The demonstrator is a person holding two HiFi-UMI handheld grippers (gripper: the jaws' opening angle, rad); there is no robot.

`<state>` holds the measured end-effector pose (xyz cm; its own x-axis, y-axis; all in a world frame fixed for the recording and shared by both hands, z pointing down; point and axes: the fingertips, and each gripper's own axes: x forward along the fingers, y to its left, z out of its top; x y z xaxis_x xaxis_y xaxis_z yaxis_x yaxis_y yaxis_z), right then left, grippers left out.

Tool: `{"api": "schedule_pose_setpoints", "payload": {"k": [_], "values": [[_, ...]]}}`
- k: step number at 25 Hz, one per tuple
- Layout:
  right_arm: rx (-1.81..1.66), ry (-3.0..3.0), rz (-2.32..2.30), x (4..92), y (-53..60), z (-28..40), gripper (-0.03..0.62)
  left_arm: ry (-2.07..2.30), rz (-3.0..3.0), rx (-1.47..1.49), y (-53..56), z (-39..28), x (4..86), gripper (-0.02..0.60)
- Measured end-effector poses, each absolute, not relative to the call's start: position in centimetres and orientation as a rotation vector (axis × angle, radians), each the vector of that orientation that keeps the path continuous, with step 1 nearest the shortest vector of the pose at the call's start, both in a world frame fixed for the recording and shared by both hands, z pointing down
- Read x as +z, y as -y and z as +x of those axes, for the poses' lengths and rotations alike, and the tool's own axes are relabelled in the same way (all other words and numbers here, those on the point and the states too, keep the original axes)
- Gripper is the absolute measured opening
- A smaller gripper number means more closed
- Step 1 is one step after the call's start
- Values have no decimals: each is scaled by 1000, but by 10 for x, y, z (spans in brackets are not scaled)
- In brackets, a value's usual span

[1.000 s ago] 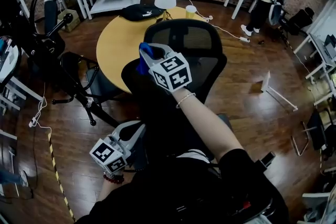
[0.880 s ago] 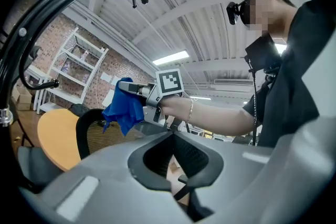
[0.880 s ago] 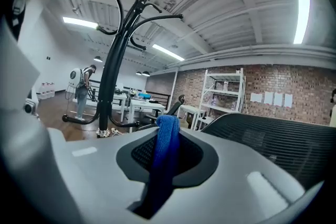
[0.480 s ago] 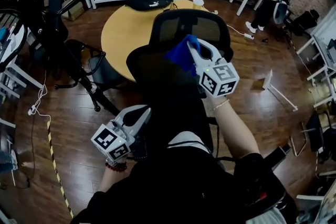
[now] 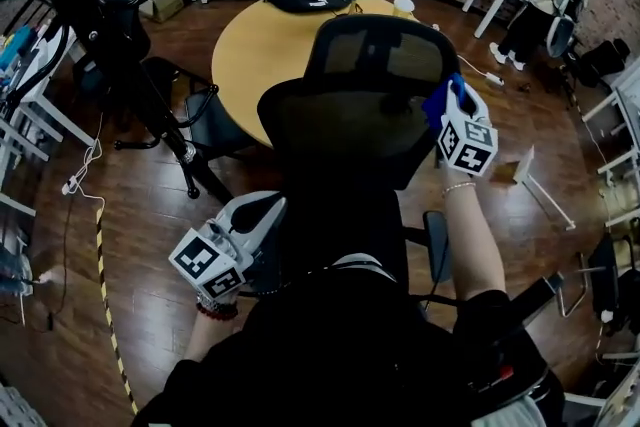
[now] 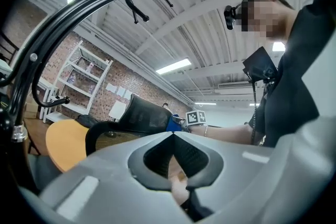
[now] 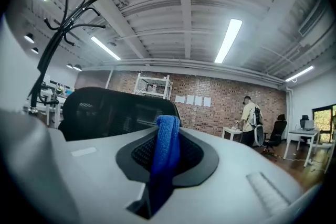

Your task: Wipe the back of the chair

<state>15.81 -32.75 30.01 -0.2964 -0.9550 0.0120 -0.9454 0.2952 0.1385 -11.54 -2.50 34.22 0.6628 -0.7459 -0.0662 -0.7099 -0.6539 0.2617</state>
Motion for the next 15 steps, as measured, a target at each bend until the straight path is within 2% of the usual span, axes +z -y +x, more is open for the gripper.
{"api": "schedule_pose_setpoints", "payload": {"k": [8,12,15], "values": [[-261,2466,1783,301,341,122,35,1197,2764,-179,50,-99,333,6],[-256,2500,1782,297,346,107,35,1171,2874,36,78,-82,336,6],[-241,2574,1704,296,344,86,35,1147,2925,83,90,-68,325,6]]}}
